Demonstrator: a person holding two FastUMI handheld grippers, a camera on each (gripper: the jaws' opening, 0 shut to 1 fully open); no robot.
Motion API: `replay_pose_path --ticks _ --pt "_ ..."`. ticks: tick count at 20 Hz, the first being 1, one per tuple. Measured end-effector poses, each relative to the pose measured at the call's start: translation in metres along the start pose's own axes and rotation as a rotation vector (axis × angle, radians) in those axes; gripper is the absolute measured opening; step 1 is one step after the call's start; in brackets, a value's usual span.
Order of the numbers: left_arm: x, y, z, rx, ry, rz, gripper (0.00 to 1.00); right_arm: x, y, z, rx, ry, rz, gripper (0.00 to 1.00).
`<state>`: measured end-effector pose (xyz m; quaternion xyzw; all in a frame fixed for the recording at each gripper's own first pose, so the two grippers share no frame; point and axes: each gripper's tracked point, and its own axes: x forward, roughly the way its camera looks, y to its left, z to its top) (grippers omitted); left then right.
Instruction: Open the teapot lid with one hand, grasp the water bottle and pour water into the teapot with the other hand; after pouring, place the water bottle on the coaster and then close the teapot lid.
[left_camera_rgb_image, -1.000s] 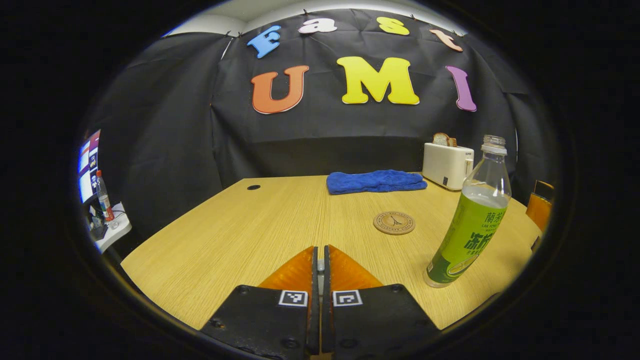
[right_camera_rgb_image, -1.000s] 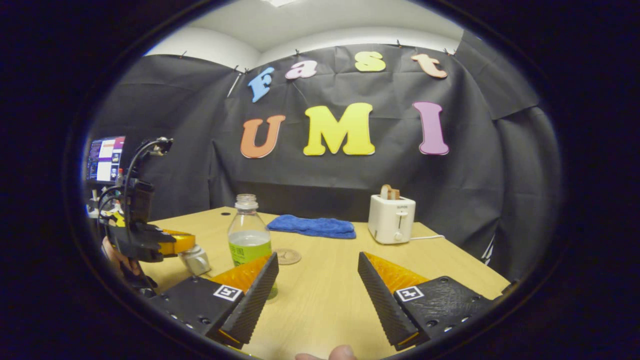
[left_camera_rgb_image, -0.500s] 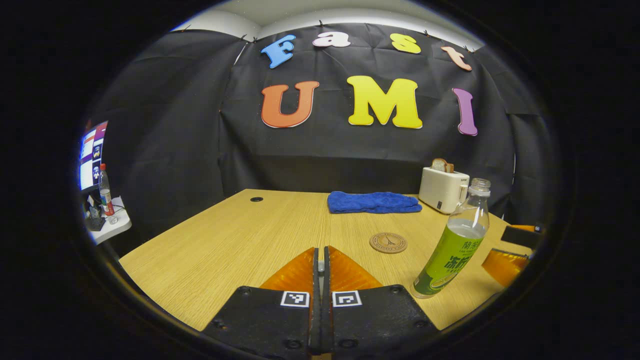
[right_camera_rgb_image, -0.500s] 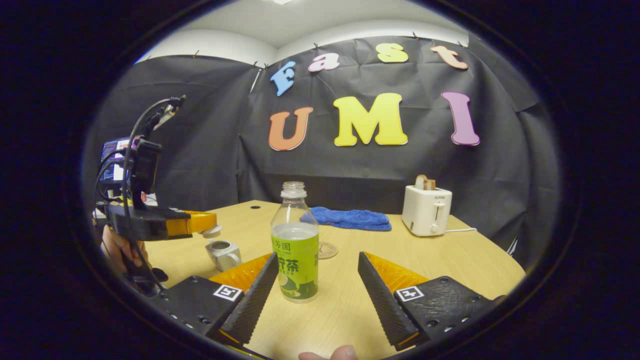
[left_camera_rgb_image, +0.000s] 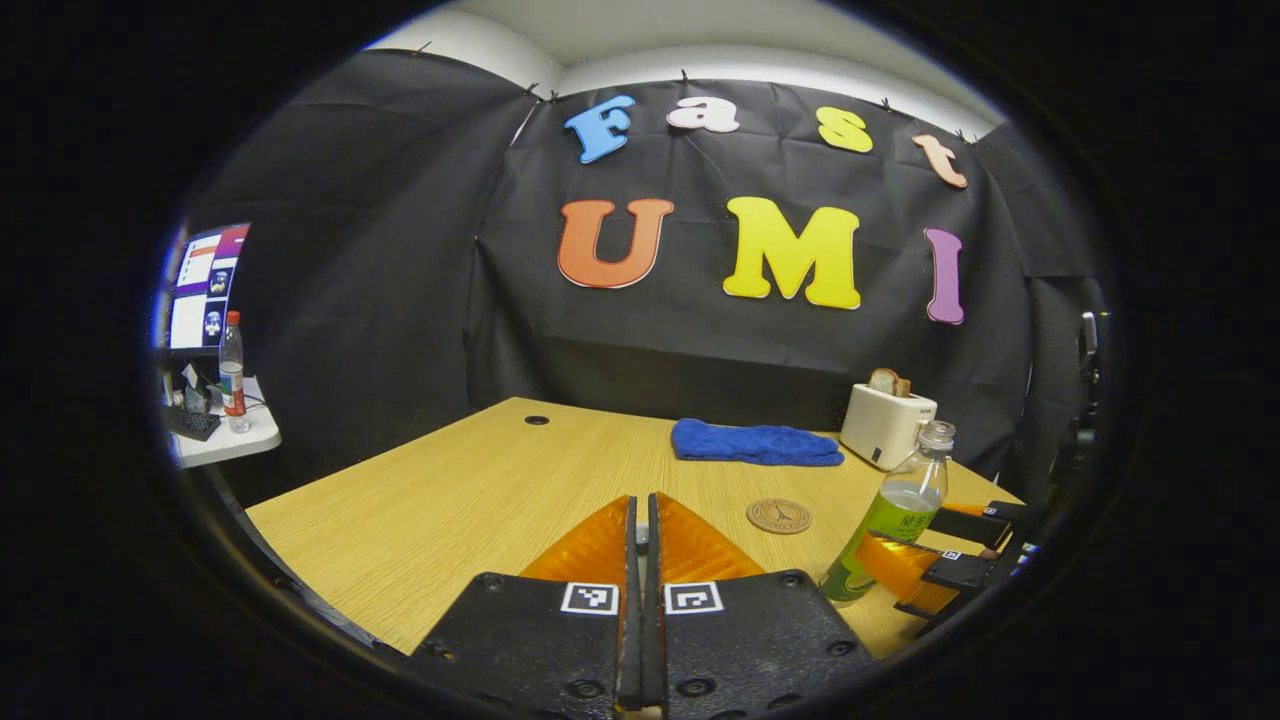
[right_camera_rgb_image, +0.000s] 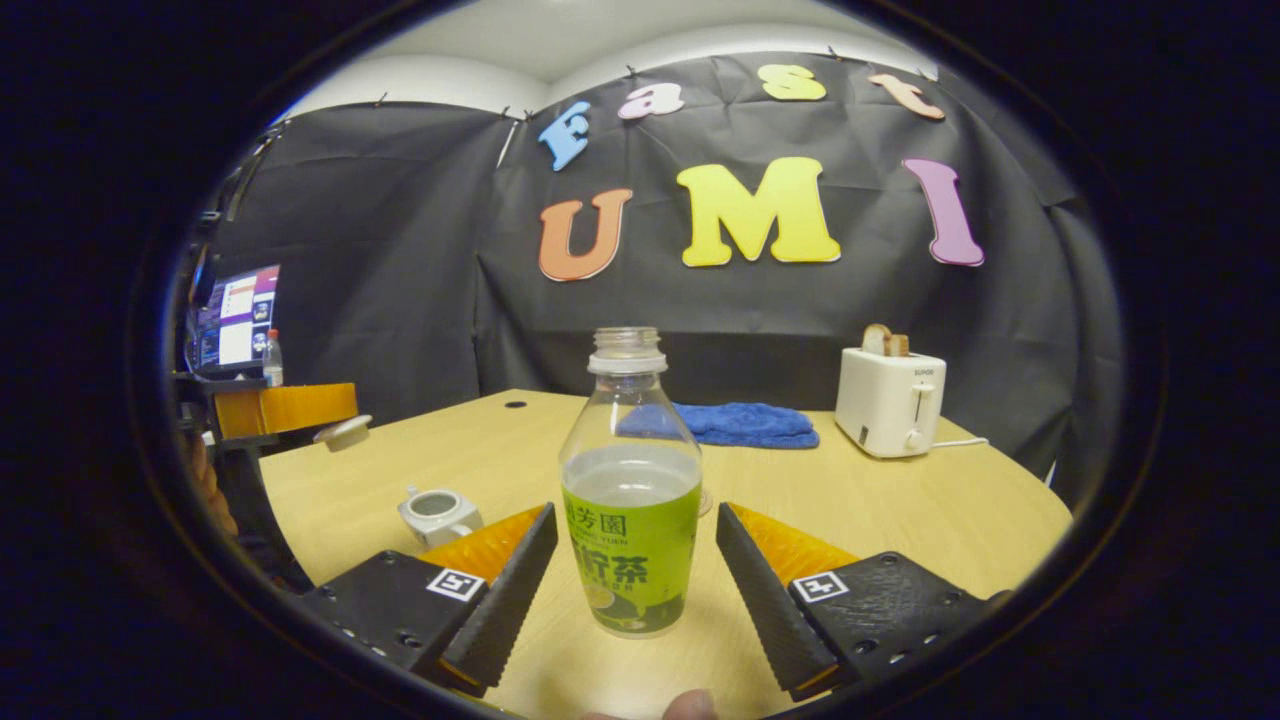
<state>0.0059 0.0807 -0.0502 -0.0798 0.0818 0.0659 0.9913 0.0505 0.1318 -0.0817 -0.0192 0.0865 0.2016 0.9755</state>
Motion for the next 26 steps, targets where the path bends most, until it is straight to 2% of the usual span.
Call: replay_pose_path --ticks 1,2,3,4,6,9,12,18,26 --pt "-0.001 0.003 0.002 -0.003 -0.003 0.004 0.03 0.000 0.003 0.004 0.005 -0.005 0.001 0.94" --pt "-0.001 0.006 0.004 -0.005 -0.008 0.004 0.03 0.001 0.006 0.006 0.003 -0.009 0.000 0.87" --pt "-0.001 0.006 0.007 -0.003 -0.016 0.001 0.03 0.003 0.009 0.011 -0.006 -0.015 0.011 0.72" --pt "-0.001 0.008 0.008 0.004 -0.021 0.000 0.03 0.001 0.016 0.015 -0.031 -0.020 0.032 0.76" --pt "-0.001 0.014 0.012 0.011 -0.037 0.003 0.03 0.003 0.024 0.030 -0.161 -0.049 0.049 0.72" --pt "0.001 0.015 0.014 0.020 -0.053 -0.008 0.03 0.013 0.028 0.047 -0.414 -0.082 0.018 0.70" --pt "0.002 0.014 0.016 0.019 -0.057 -0.039 0.02 0.032 0.033 0.044 -0.705 -0.049 0.006 0.71" --pt "-0.004 0.024 0.019 0.067 -0.071 -0.086 0.02 0.056 0.041 0.032 -1.068 0.002 0.034 0.72" --pt "-0.004 0.062 0.012 0.064 -0.048 -0.034 0.02 0.068 0.058 0.036 -1.514 -0.094 -0.003 0.72"
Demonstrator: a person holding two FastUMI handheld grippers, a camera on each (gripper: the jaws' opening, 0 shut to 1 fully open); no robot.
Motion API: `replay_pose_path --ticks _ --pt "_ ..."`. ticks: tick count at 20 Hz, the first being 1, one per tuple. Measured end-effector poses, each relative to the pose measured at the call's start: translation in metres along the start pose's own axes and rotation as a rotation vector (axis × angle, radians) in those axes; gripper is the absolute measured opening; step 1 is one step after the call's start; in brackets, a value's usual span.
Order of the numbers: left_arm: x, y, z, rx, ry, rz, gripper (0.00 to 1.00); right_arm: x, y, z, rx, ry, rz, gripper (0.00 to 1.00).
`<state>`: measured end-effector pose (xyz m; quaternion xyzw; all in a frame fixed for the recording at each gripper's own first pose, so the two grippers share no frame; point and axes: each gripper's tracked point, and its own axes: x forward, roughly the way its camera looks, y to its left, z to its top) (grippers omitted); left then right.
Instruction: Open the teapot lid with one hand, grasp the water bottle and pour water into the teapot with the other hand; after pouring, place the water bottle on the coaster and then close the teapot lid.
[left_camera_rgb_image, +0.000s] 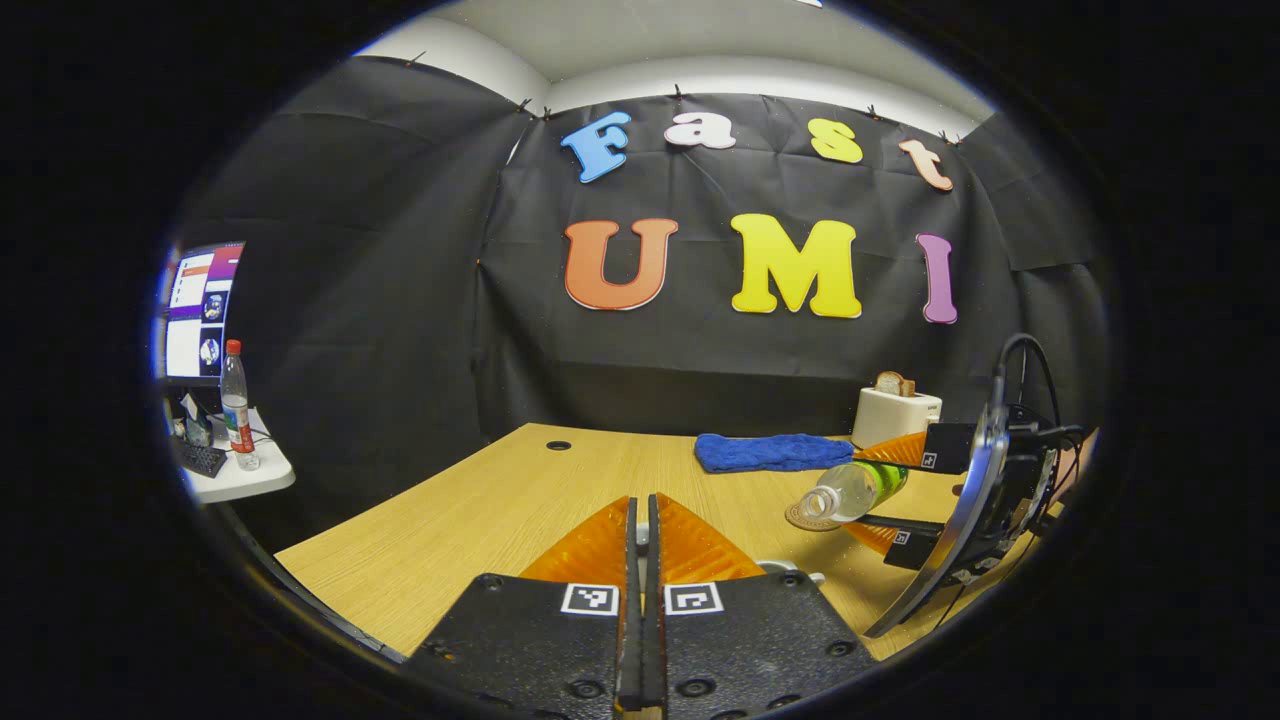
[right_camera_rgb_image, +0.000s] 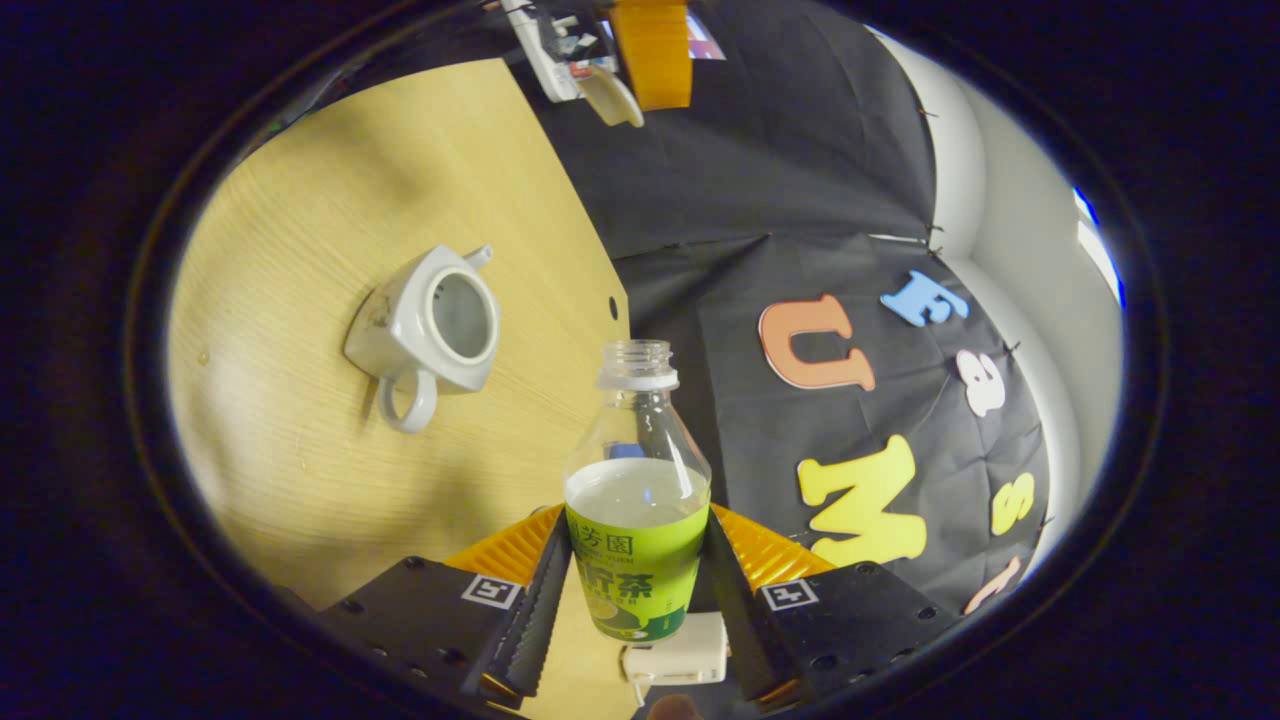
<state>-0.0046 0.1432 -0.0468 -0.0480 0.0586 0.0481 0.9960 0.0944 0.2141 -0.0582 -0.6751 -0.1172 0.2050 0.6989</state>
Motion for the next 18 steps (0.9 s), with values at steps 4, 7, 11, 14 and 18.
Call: replay_pose_path --ticks 4,7,11,14,18 --pt "-0.001 0.007 -0.003 -0.014 0.010 0.006 0.03 0.005 -0.001 0.005 -0.151 -0.024 -0.025 0.72" --pt "0.000 0.008 -0.006 -0.015 0.017 0.002 0.02 0.008 0.002 0.010 -0.268 -0.053 -0.038 0.71" --pt "0.000 0.008 -0.006 -0.020 0.020 -0.006 0.02 0.012 0.003 0.016 -0.395 -0.071 -0.049 0.71" --pt "-0.001 0.009 -0.008 -0.021 0.023 -0.006 0.02 0.010 -0.001 0.019 -0.474 -0.096 -0.067 0.71" --pt "-0.001 0.008 -0.007 -0.022 0.026 -0.011 0.02 0.003 -0.005 0.026 -0.565 -0.119 -0.089 0.71"
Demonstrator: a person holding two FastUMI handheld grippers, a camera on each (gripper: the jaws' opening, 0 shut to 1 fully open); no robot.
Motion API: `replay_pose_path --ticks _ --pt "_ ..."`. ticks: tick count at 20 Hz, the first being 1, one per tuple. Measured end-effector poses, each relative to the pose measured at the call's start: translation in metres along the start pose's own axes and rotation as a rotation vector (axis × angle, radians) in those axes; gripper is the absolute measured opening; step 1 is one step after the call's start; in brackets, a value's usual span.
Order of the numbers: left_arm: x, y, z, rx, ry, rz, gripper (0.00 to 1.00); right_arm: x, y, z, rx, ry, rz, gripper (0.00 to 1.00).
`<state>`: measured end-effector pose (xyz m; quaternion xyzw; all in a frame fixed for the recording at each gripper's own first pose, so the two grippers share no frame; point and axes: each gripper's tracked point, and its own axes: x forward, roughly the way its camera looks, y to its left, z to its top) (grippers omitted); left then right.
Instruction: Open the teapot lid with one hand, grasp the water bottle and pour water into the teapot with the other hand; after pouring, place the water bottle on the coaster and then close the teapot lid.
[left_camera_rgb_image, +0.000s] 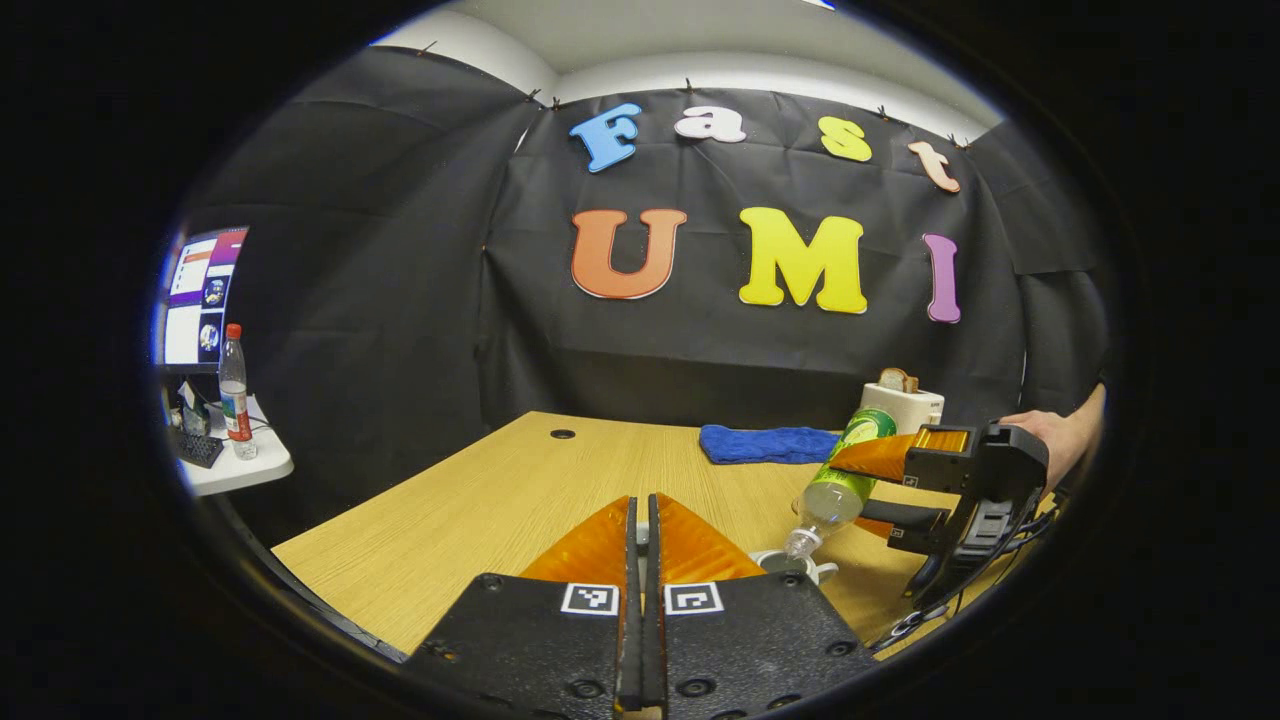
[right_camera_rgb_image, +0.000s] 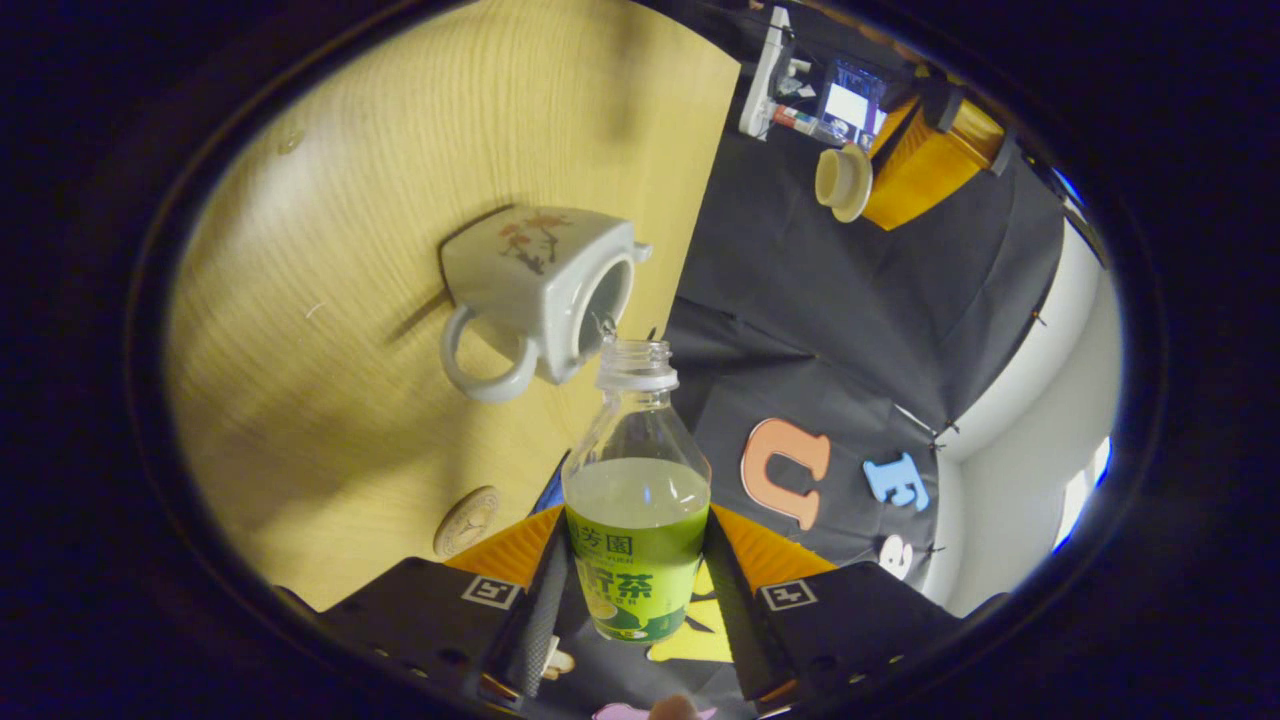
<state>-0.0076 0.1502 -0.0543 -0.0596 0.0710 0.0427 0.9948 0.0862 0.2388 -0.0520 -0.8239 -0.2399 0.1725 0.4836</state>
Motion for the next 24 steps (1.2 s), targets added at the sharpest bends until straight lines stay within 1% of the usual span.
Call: replay_pose_path --ticks 2,10,16,24 --pt "0.000 -0.001 -0.001 0.002 0.002 -0.005 0.02 0.002 -0.003 0.000 -0.040 -0.006 -0.015 0.71" --pt "0.000 -0.001 -0.003 0.008 0.010 -0.013 0.03 0.003 -0.014 0.000 -0.148 -0.015 -0.030 0.72" --pt "-0.002 -0.002 -0.002 0.011 0.012 -0.015 0.02 0.000 -0.019 0.005 -0.187 -0.026 -0.046 0.71" --pt "0.000 -0.002 -0.003 0.013 0.014 -0.018 0.02 0.000 -0.020 0.005 -0.193 -0.025 -0.043 0.72"
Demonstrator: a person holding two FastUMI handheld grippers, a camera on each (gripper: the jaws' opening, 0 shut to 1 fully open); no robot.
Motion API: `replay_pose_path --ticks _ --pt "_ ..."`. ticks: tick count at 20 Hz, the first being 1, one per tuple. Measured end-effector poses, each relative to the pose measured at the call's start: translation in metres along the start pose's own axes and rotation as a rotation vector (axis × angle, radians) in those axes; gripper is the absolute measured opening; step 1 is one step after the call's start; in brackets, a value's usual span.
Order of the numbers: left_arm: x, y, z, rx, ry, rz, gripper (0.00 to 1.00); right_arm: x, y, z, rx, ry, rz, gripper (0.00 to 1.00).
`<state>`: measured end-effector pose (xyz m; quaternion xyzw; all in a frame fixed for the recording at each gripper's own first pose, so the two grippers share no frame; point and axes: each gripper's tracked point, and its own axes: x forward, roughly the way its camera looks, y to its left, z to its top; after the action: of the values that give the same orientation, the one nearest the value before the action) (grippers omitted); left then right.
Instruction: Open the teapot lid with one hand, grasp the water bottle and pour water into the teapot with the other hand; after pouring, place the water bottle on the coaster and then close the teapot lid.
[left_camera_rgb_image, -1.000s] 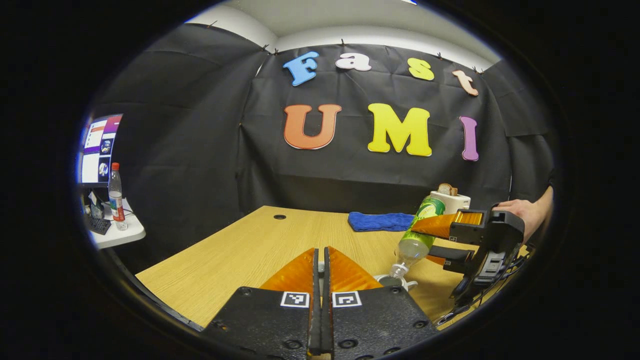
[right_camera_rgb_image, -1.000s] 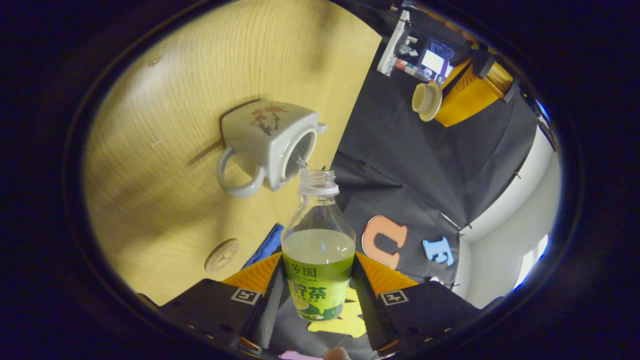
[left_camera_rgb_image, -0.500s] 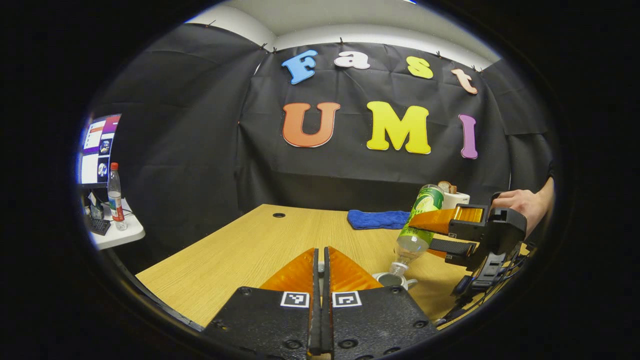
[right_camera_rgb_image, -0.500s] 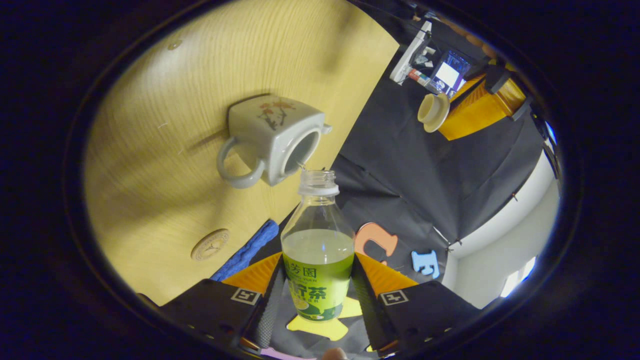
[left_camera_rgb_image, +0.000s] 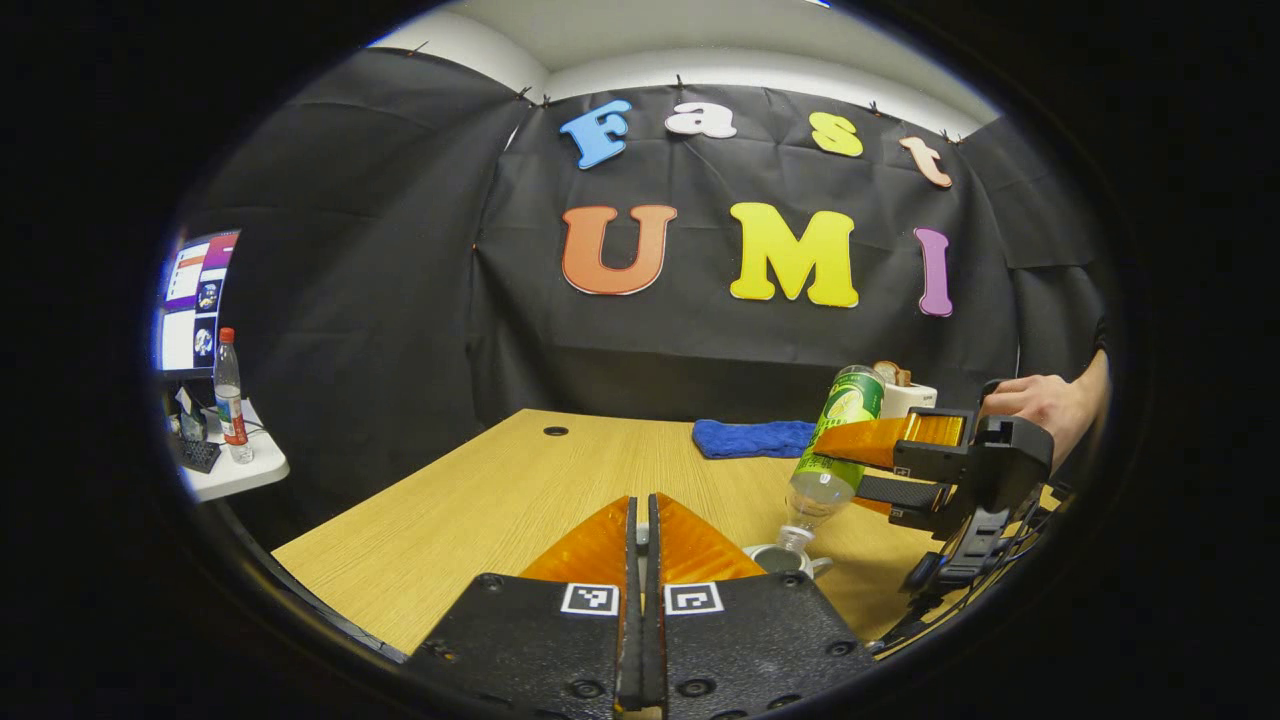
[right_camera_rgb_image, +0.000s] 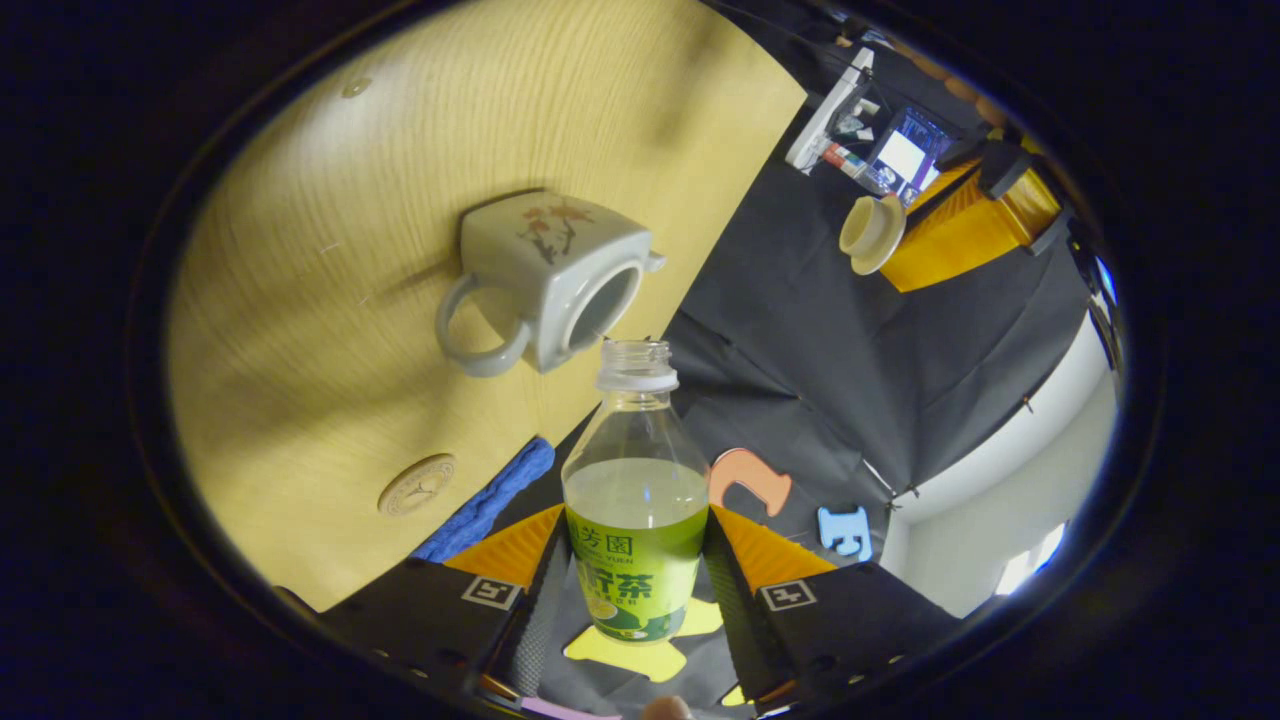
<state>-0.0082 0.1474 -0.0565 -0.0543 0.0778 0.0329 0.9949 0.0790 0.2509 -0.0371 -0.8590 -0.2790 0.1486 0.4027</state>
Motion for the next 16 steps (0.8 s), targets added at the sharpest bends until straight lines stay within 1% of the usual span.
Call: replay_pose_path --ticks 7,10,11,12,14,16 --pt "-0.001 0.003 0.000 0.002 -0.001 0.005 0.02 0.000 -0.001 0.001 0.009 -0.001 -0.007 0.72" --pt "-0.002 0.008 0.000 -0.002 0.004 0.015 0.02 0.000 0.002 0.002 0.051 -0.010 -0.005 0.72" --pt "-0.003 0.010 0.000 -0.002 0.002 0.019 0.02 0.000 0.003 0.000 0.091 -0.008 -0.004 0.72" --pt "-0.004 0.013 0.001 -0.004 -0.002 0.026 0.02 0.000 0.008 -0.003 0.163 -0.002 0.013 0.71" --pt "-0.006 0.019 0.003 -0.007 -0.006 0.039 0.03 -0.003 0.026 -0.010 0.356 0.027 0.072 0.71" --pt "-0.005 0.020 0.002 -0.014 -0.007 0.047 0.03 -0.012 0.031 -0.011 0.549 0.046 0.108 0.71"
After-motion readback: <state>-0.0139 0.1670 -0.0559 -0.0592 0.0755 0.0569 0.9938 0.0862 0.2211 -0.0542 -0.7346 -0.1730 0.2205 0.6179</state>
